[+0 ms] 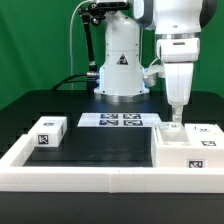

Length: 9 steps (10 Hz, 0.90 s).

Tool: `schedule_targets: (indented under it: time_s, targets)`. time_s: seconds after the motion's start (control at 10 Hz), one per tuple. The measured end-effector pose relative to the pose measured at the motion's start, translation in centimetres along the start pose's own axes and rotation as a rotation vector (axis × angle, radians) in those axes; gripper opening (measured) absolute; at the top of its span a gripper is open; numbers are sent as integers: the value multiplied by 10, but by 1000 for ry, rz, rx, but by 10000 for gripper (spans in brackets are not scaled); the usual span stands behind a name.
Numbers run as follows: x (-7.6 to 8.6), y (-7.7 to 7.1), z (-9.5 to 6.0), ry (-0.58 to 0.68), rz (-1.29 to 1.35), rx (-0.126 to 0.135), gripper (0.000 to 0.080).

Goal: Assemble cabinet

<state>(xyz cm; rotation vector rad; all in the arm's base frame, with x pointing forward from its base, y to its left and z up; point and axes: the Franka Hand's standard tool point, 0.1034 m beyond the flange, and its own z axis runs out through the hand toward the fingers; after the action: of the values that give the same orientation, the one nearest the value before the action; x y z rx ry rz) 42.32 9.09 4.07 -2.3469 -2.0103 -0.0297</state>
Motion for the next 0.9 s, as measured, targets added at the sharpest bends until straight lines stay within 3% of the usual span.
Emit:
schedule_targets:
  time_s: [0.3,0.7,0.9]
  targets:
    - [1,-4,18,20,1,1,797]
    - [0,-8,25,23,6,13,785]
    - [0,-8,26,23,7,14,430]
